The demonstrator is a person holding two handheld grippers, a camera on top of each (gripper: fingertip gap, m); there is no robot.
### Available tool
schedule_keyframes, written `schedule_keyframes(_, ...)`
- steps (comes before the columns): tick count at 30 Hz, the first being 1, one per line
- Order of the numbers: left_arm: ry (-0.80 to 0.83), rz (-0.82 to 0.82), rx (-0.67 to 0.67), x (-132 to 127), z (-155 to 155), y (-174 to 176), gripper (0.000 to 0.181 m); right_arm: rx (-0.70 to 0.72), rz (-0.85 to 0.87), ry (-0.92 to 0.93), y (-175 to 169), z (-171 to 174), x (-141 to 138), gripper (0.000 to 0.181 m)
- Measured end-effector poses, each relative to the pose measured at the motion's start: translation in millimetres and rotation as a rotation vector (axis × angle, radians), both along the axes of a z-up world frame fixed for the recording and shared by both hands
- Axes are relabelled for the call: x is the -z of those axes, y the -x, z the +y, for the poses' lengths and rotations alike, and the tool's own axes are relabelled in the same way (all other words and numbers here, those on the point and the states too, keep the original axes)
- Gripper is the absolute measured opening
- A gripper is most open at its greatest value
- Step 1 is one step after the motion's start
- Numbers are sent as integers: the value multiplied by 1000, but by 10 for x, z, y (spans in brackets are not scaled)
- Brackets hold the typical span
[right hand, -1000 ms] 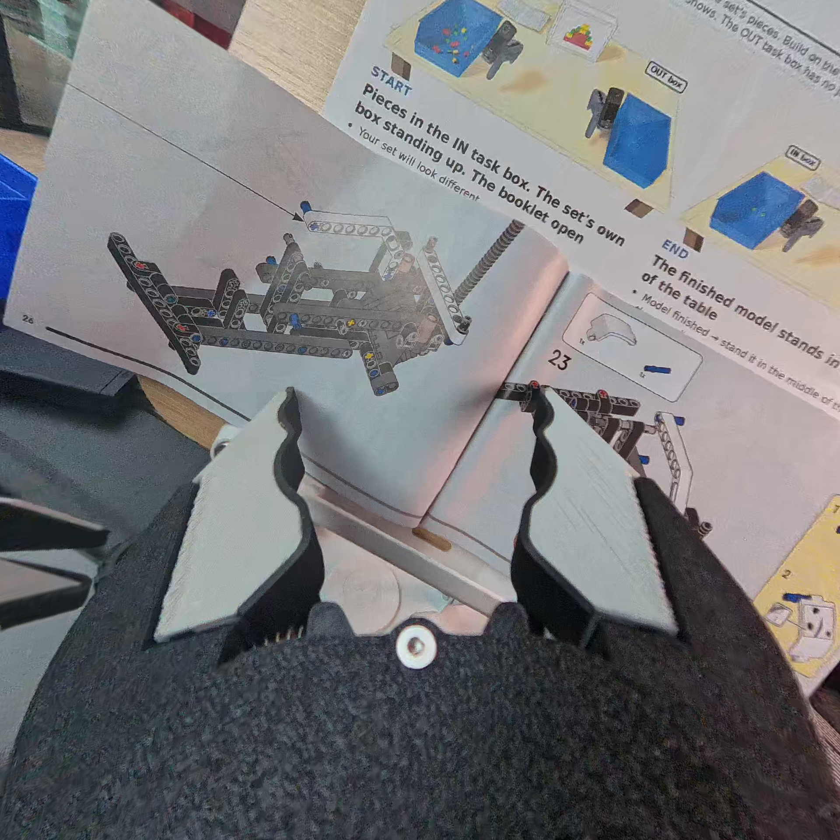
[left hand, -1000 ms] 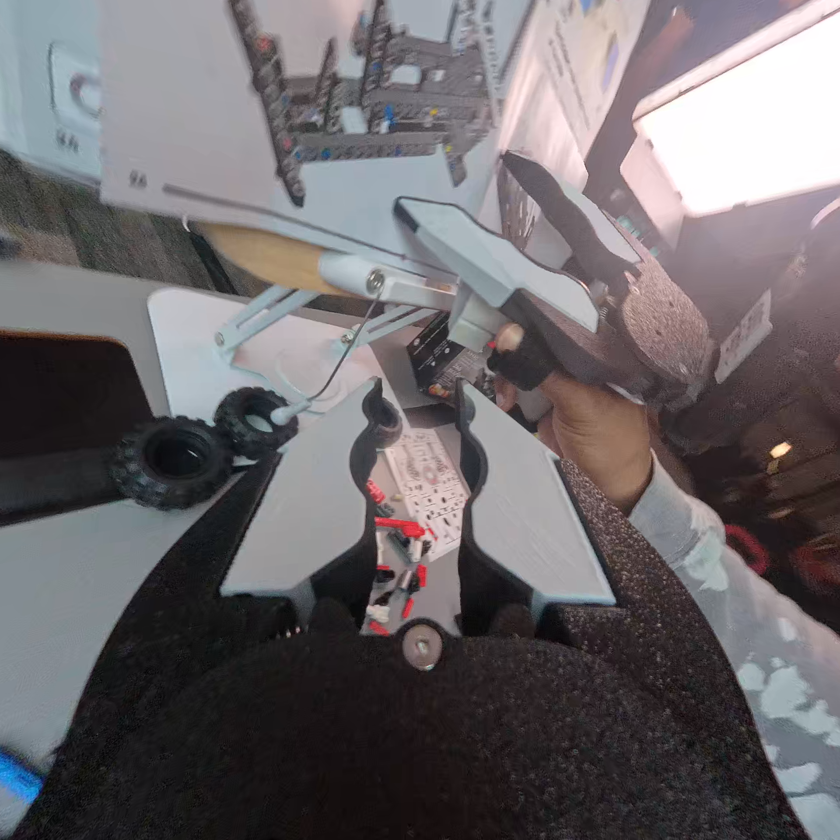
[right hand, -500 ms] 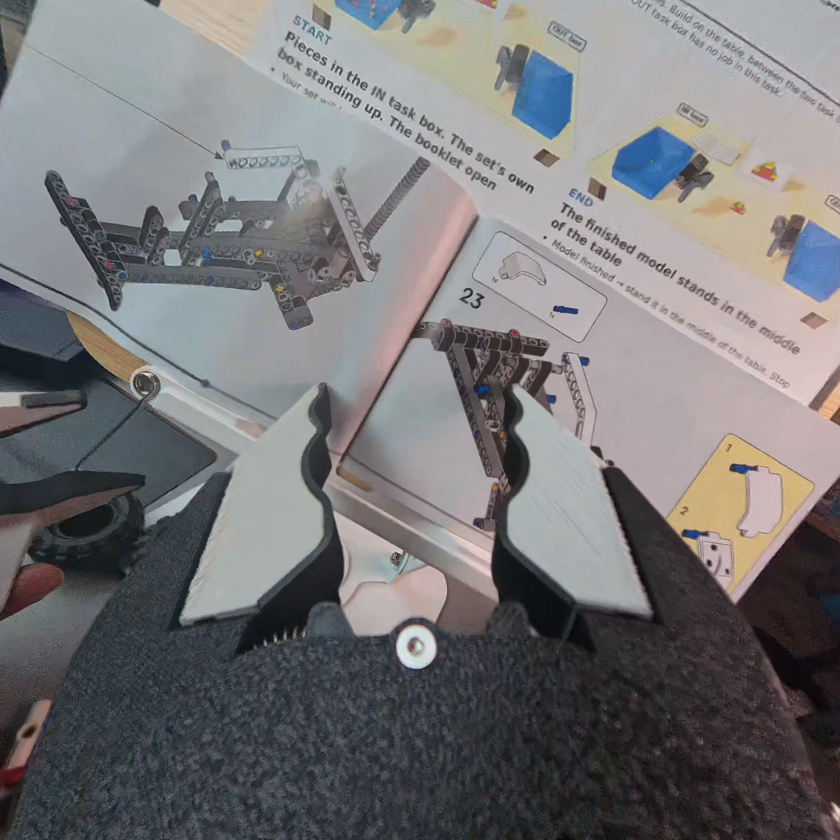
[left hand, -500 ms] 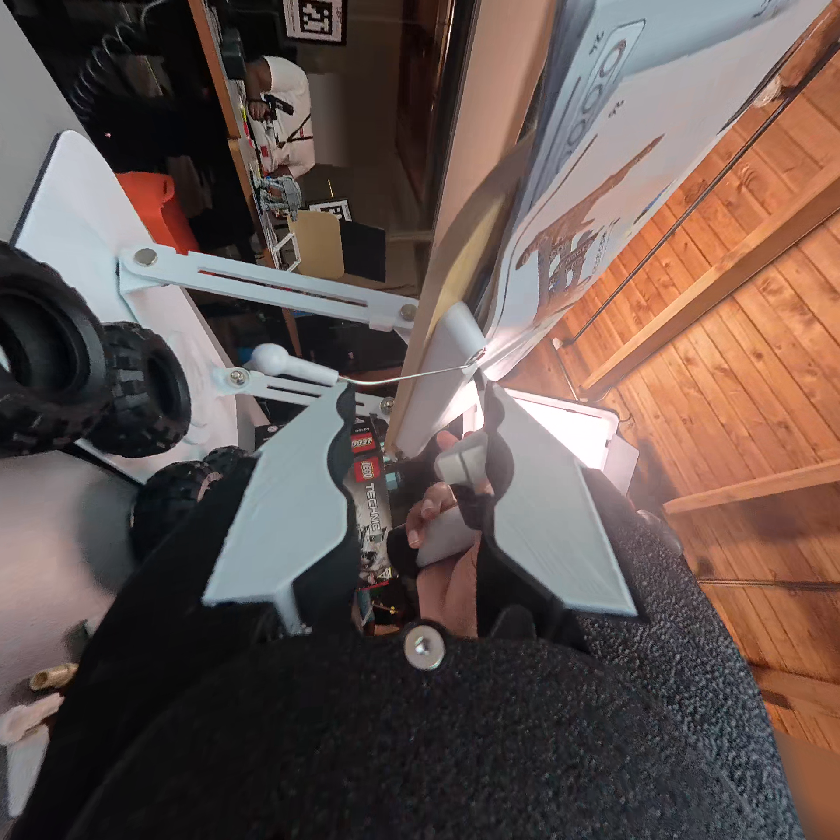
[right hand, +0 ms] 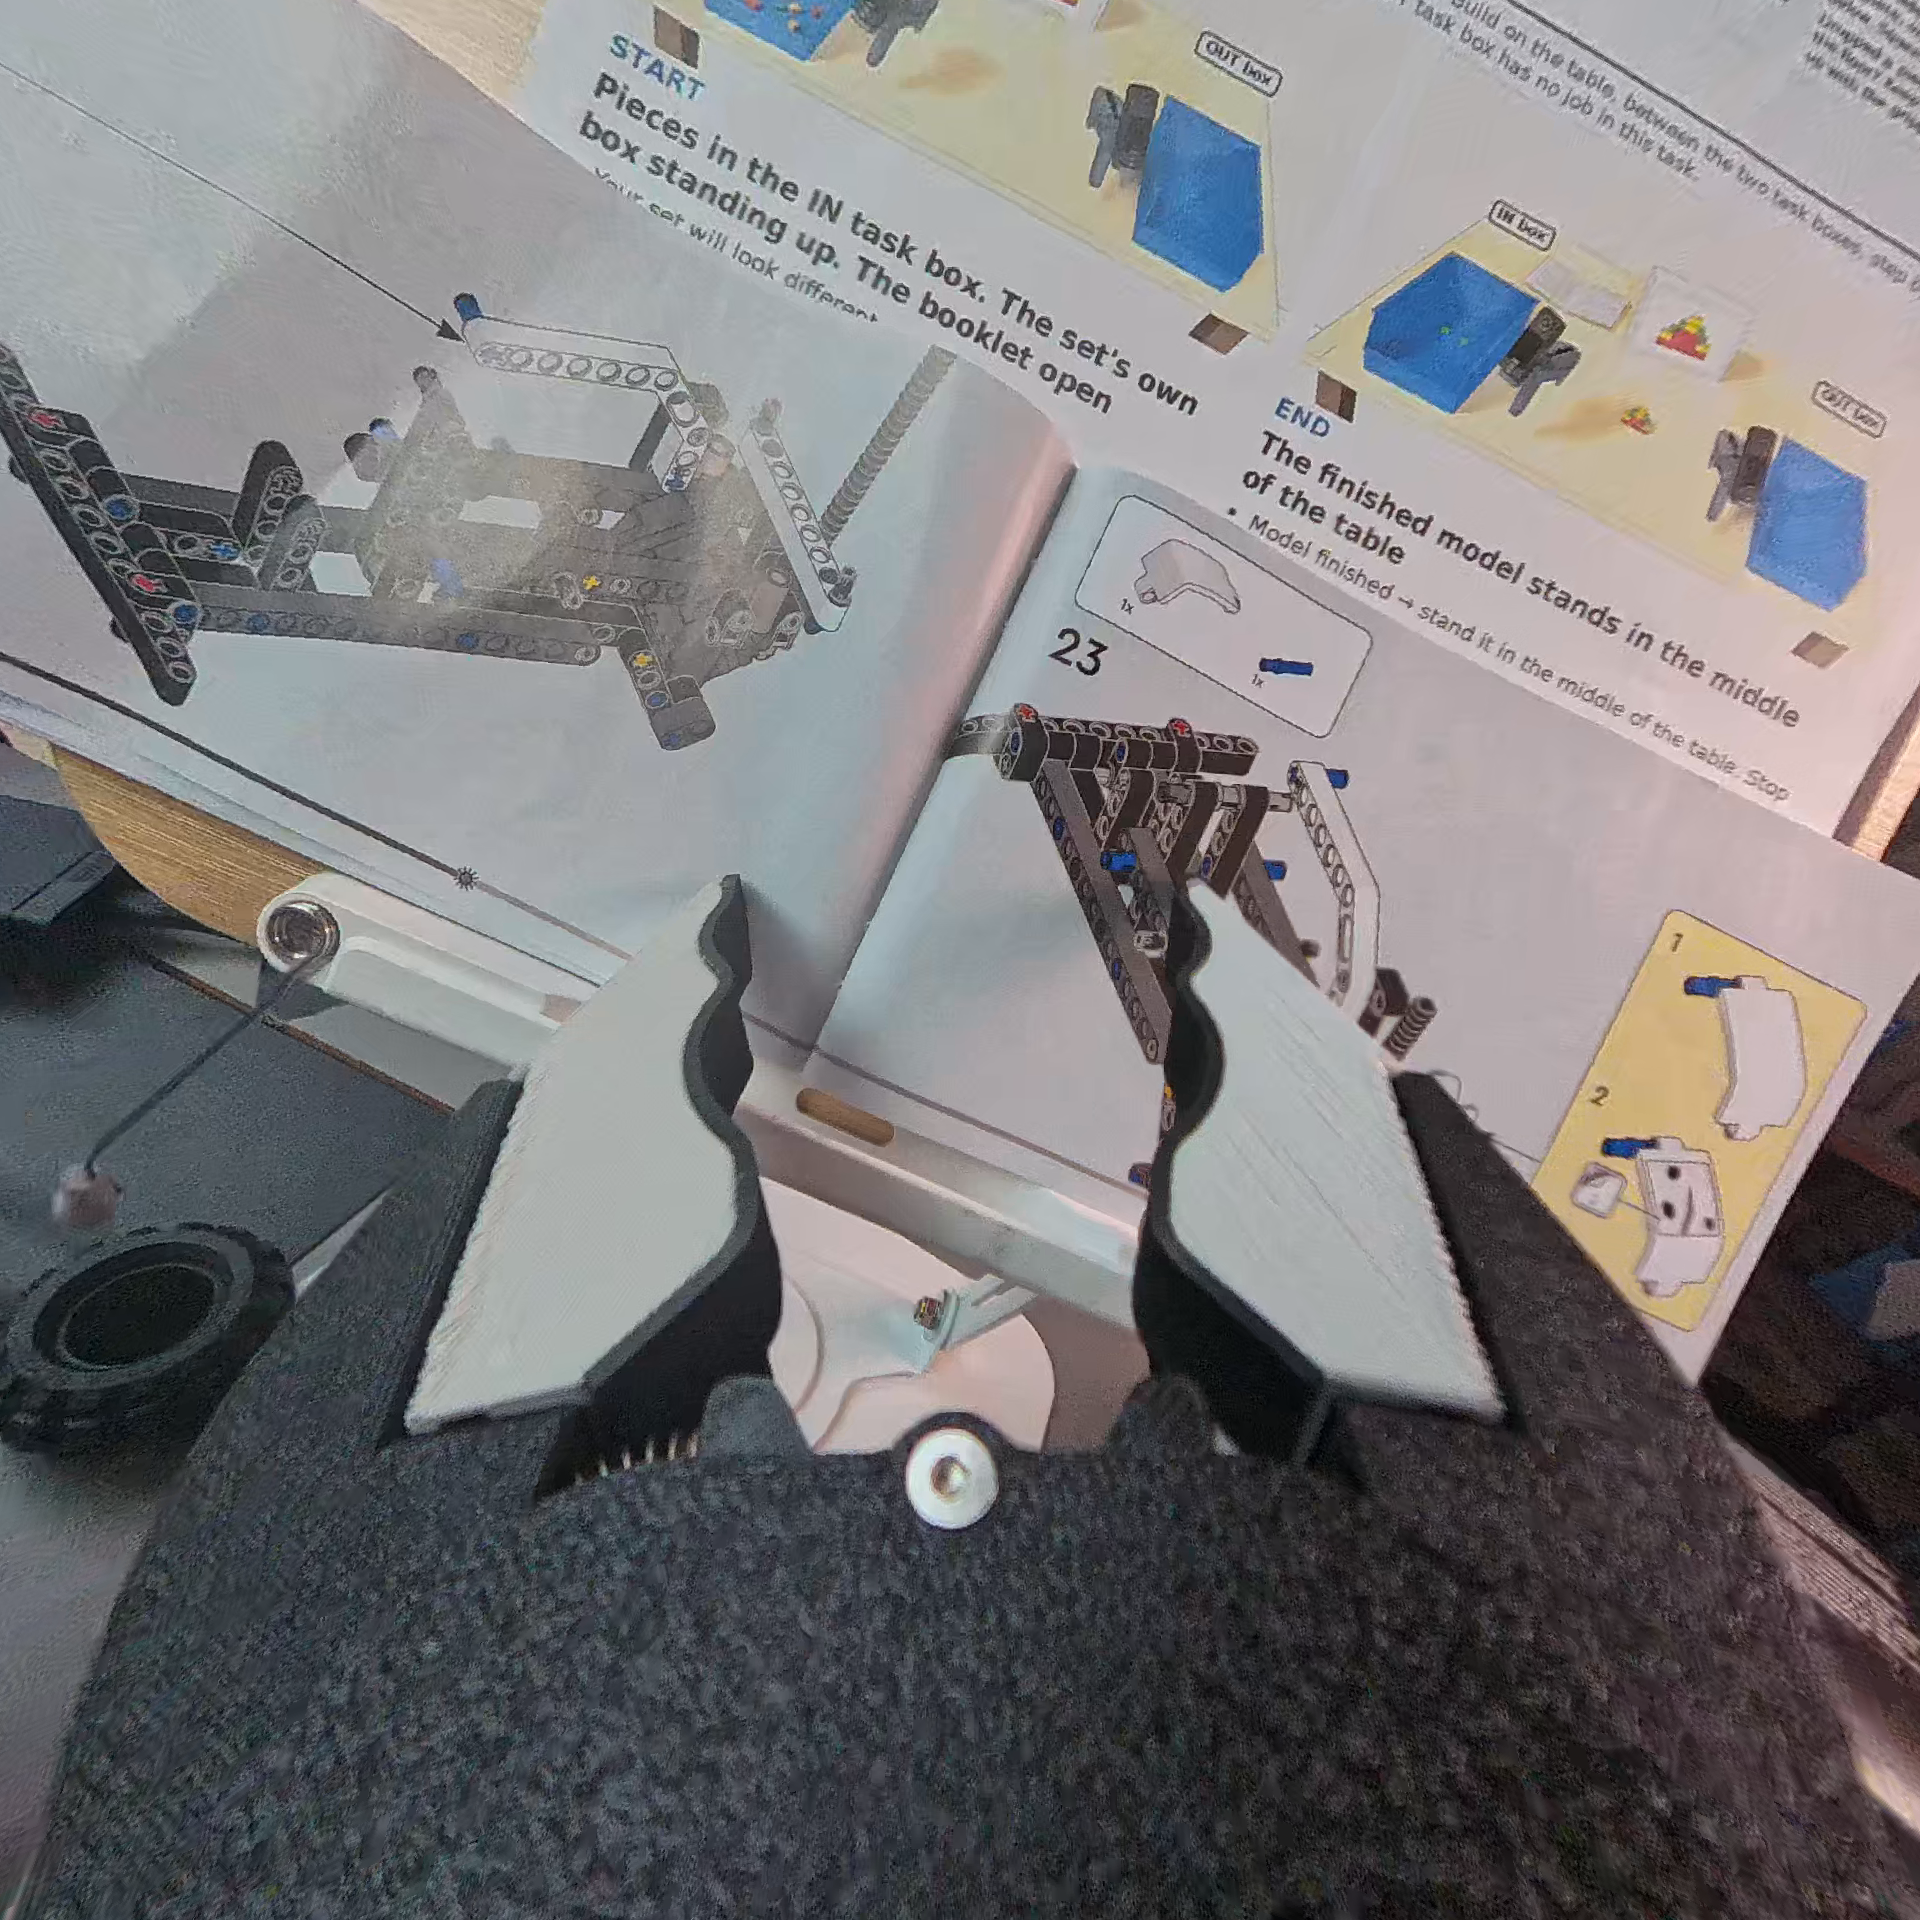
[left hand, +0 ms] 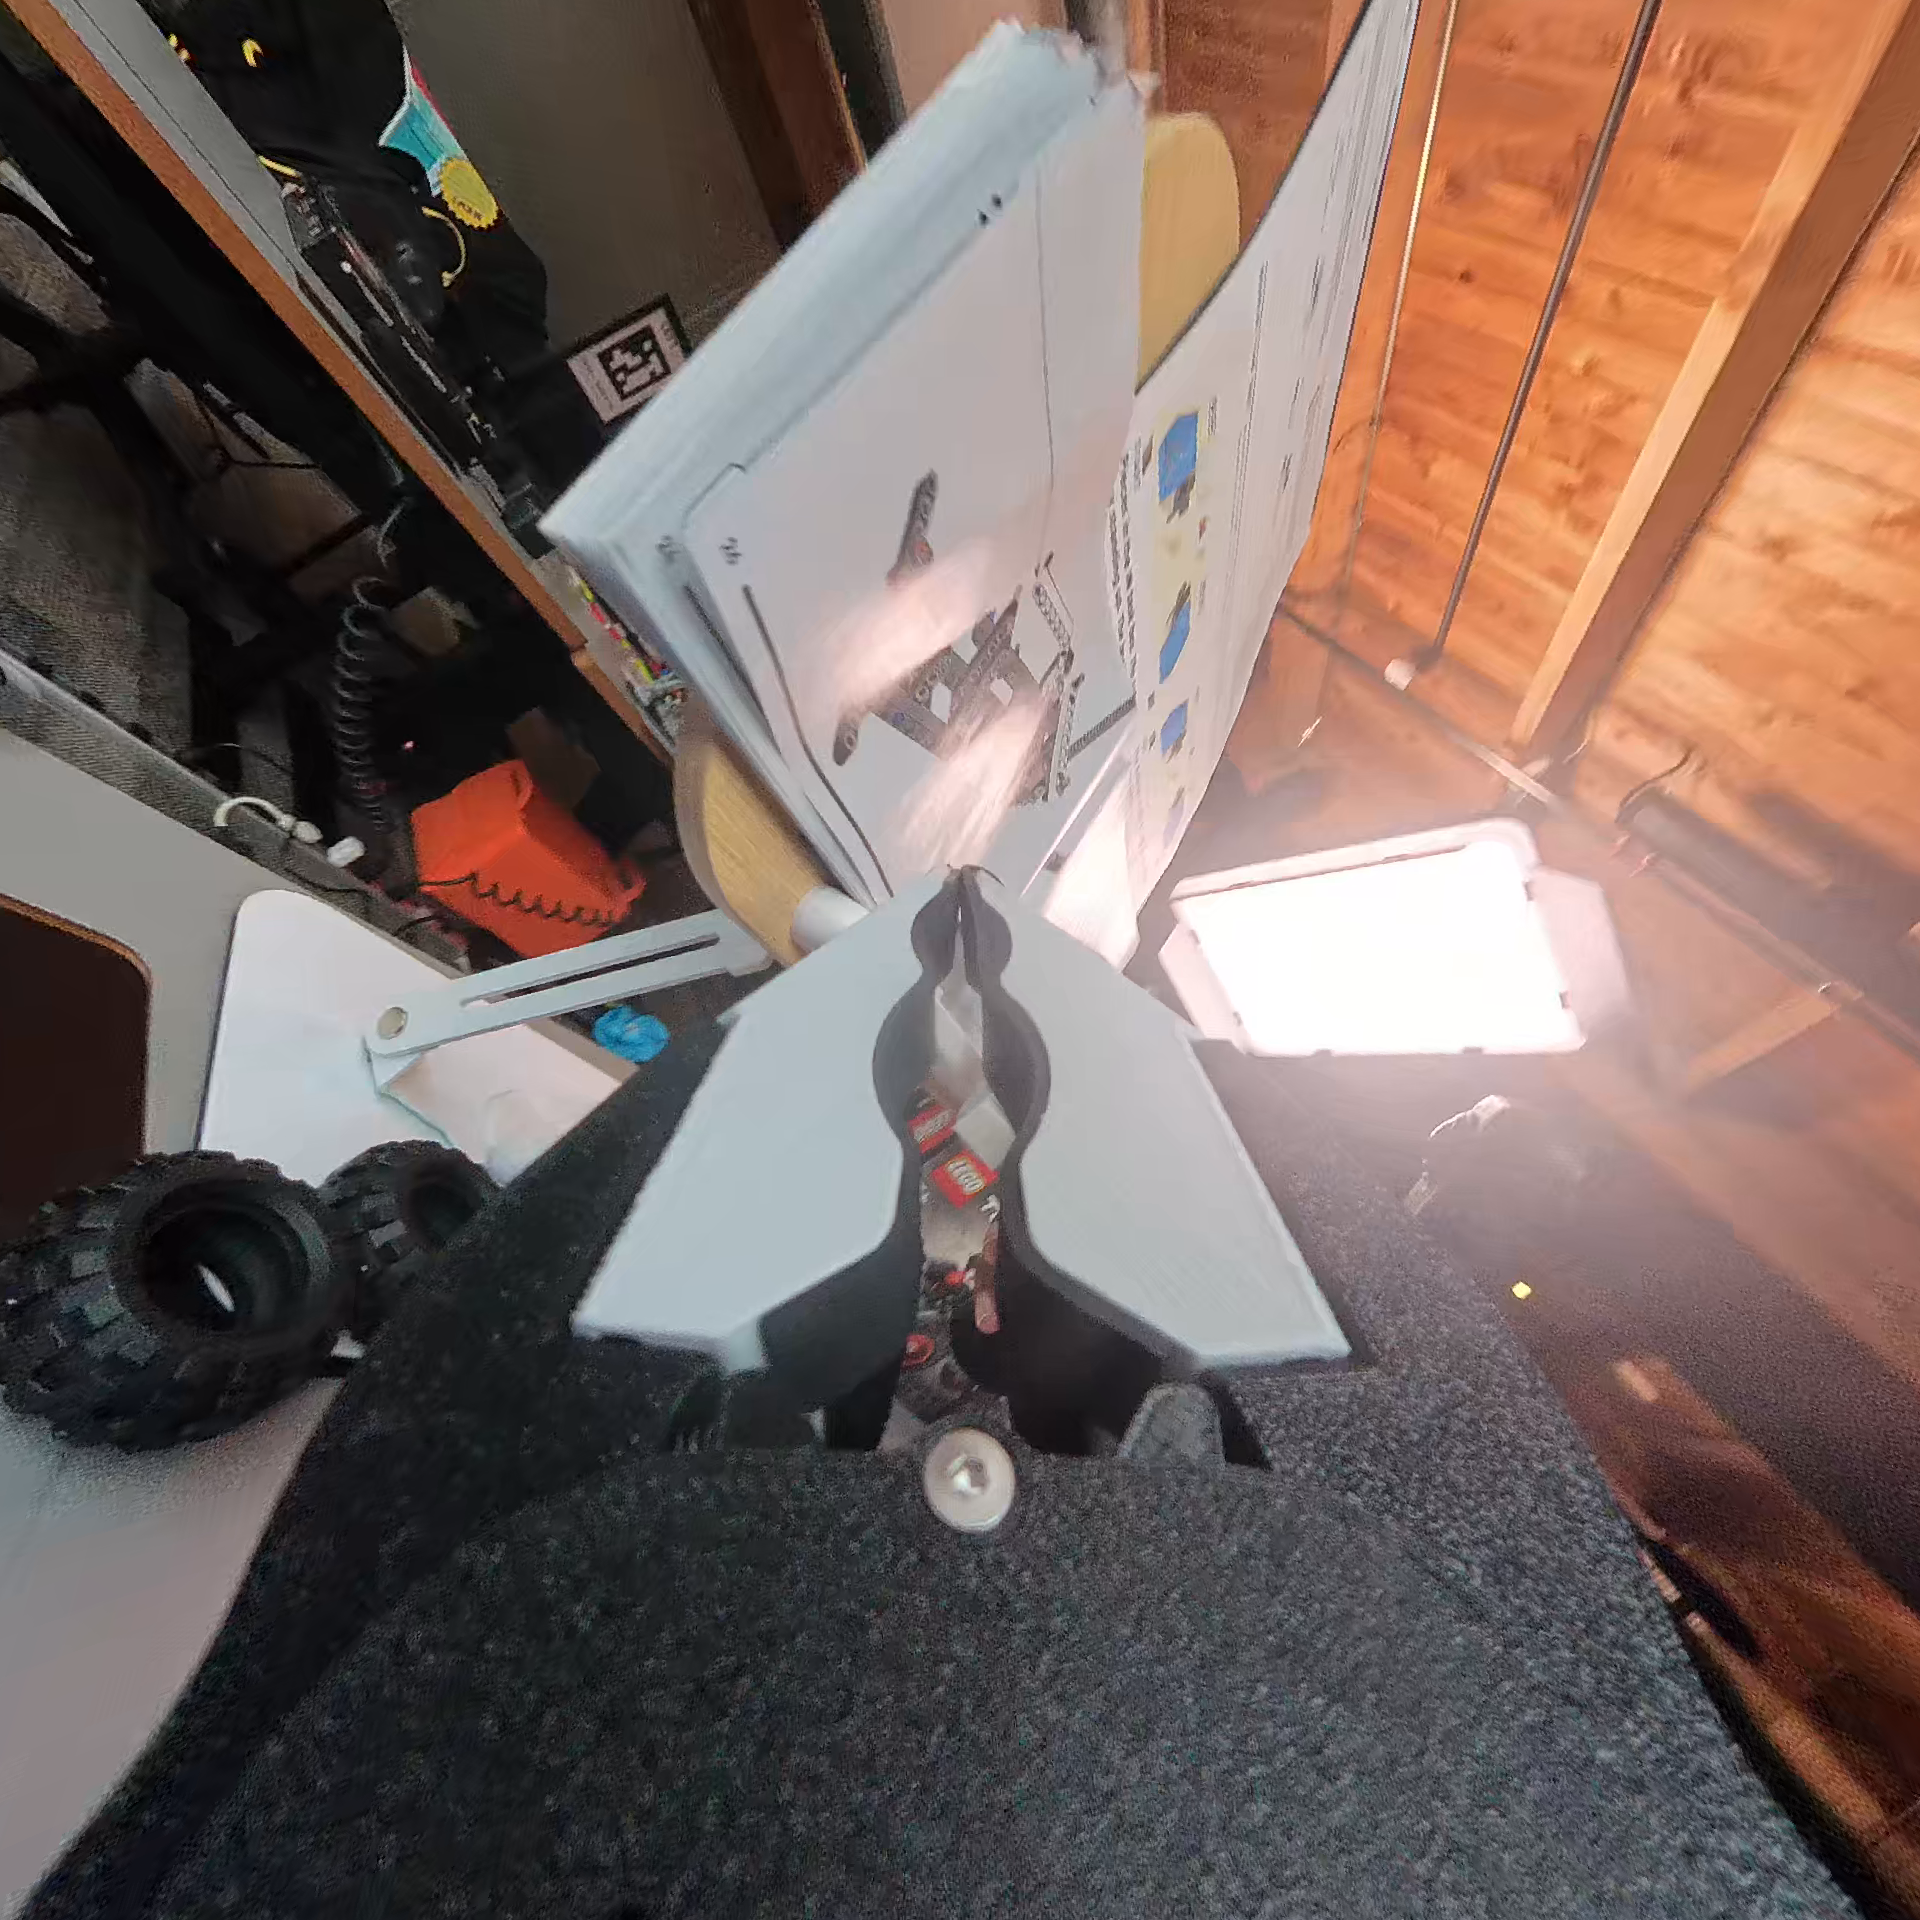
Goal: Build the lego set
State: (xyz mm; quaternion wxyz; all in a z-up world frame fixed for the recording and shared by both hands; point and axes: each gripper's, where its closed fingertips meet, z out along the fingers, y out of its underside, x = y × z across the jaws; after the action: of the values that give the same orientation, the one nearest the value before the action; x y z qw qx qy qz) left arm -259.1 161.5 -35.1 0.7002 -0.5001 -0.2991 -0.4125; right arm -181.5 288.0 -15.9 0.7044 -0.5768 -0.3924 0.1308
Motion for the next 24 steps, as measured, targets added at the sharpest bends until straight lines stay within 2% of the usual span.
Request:
schedule_keyframes(2,93,84,1,-18,50,-42,0,3,11,-9,-10,1,-1,80)
schedule_keyframes(5,156,16,61,86,65,-186,2,4,11,-10,-11,1,-1,81)
schedule_keyframes(7,168,-91,136,255,75,-392,21,2,12,-10,-10,3,-2,81)
schedule_keyframes(10,136,-307,189,471,132,-578,60,3,13,-9,-16,-1,1,81)
schedule_keyframes(12,111,-431,173,566,219,-550,78,3,11,-2,-22,-6,4,81)
schedule_keyframes(13,95,-488,141,606,259,-466,80,5,12,2,-29,1,2,81)
schedule_keyframes(14,78,-530,103,641,288,-351,73,3,11,8,-28,3,5,81)
schedule_keyframes(15,61,-549,56,664,293,-218,56,3,10,13,-28,6,6,81)
schedule_keyframes(16,12,-533,8,611,256,-80,17,3,9,16,-26,7,7,81)
schedule_keyframes(17,-47,-481,-41,479,188,43,4,2,6,19,-25,6,8,81)
schedule_keyframes(20,2,-246,-113,148,145,101,0,0,2,25,-21,6,9,81)
schedule_keyframes(24,163,215,-158,-92,229,-1,0,-15,12,4,-21,-14,13,79)
